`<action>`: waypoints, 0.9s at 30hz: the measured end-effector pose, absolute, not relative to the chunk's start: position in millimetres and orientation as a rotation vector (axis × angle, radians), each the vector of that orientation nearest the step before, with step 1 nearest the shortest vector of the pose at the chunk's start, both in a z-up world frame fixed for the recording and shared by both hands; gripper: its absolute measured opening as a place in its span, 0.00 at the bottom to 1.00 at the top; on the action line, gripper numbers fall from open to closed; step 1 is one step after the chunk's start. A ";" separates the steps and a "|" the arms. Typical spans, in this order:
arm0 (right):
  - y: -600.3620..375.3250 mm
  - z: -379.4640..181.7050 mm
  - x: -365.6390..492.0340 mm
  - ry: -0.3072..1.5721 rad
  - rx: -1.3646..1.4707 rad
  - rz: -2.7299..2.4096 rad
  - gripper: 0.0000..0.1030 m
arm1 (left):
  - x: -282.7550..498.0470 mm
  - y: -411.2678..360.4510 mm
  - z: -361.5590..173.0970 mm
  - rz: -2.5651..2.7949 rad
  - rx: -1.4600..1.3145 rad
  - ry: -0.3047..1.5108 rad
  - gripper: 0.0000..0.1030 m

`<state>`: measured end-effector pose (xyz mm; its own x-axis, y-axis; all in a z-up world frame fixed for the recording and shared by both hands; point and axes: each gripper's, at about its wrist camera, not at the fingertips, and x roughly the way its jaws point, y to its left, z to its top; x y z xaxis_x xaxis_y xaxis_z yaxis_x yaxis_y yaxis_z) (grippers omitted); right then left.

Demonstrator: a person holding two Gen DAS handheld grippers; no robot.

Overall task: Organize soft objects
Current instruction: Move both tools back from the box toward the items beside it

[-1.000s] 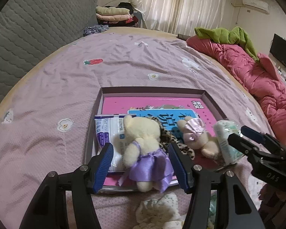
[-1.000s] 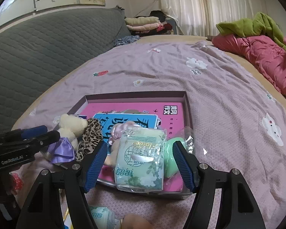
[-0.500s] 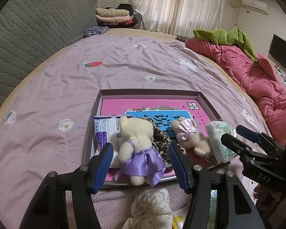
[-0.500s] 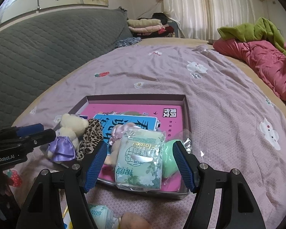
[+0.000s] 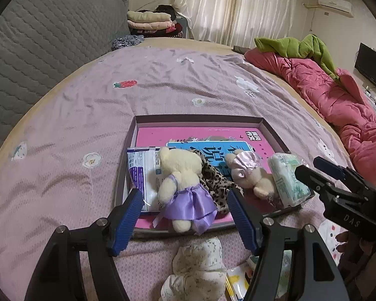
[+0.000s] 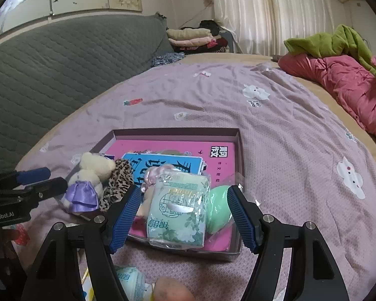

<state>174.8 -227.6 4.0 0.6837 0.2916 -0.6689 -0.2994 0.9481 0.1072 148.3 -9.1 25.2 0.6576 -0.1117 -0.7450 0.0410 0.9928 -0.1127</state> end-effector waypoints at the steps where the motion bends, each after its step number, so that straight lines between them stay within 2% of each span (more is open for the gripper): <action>1: -227.8 4.8 174.5 0.744 -0.012 0.333 0.71 | 147.0 -8.8 25.4 -0.087 -0.089 0.849 0.68; 27: -223.8 29.3 143.7 0.643 -0.104 0.399 0.71 | 112.7 -16.7 40.7 -0.085 -0.056 0.848 0.68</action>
<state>143.7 -223.8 29.3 0.7276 0.3294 -0.6018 -0.3928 0.9192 0.0281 112.7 -16.7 40.6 0.6584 -0.0979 -0.7463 0.0530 0.9951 -0.0837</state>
